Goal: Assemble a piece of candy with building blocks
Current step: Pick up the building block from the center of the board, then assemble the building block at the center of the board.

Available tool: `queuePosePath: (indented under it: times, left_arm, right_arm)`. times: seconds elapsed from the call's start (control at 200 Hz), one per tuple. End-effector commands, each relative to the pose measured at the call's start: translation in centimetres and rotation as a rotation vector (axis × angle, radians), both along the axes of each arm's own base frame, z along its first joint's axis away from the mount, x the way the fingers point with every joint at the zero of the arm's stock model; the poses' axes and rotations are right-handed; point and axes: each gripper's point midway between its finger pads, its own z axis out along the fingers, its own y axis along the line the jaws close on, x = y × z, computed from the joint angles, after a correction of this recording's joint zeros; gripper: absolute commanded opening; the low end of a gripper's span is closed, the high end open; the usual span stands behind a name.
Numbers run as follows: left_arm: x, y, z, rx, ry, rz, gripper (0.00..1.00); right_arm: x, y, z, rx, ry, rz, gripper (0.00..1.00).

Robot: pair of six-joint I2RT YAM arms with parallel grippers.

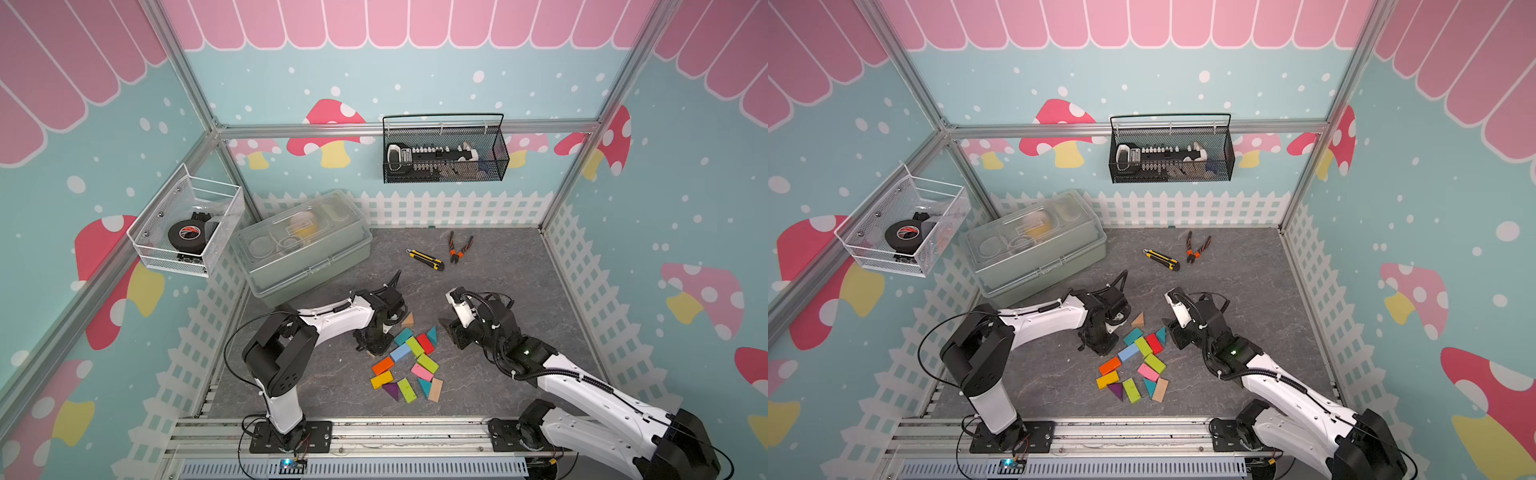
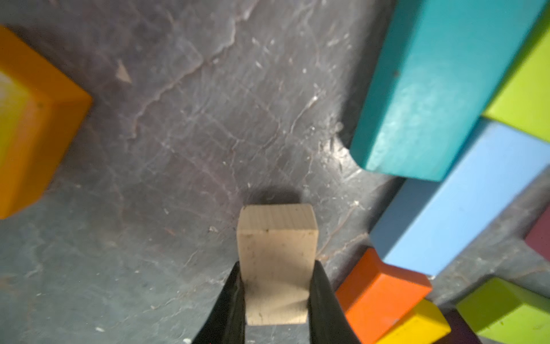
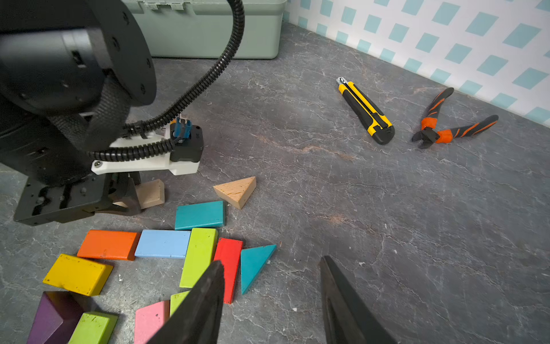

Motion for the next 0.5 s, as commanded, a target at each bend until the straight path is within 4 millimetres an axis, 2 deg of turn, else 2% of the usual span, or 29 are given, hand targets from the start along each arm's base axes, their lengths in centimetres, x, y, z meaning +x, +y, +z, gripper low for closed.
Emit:
queuePosePath:
  times: [0.0,0.075,0.15,0.265,0.38,0.495]
  left_arm:
    - [2.8,-1.3,5.2,-0.06,-0.173,-0.203,0.06]
    - [3.6,-1.7,6.4,-0.062,-0.212,-0.318,0.05]
    - [5.3,-1.5,7.1,-0.041,-0.247,-0.378,0.03]
    - [7.0,-2.2,7.9,-0.079,-0.206,-0.438,0.04]
    - [8.0,-2.8,7.4,-0.109,-0.177,-0.53,0.05]
    - [8.5,-2.7,5.8,-0.09,-0.149,-0.629,0.06]
  right_arm:
    - [0.2,-0.1,-0.7,0.01,0.015,-0.02,0.52]
    - [0.2,-0.2,-0.6,0.011,0.012,-0.024,0.52]
    - [0.4,-0.7,-0.5,0.011,0.005,-0.054,0.52]
    - [0.6,-1.5,-0.3,0.006,-0.021,-0.092,0.52]
    - [0.6,-1.7,-0.2,0.005,-0.031,-0.103,0.52]
    - [0.7,-1.9,-0.4,-0.001,-0.029,-0.112,0.52]
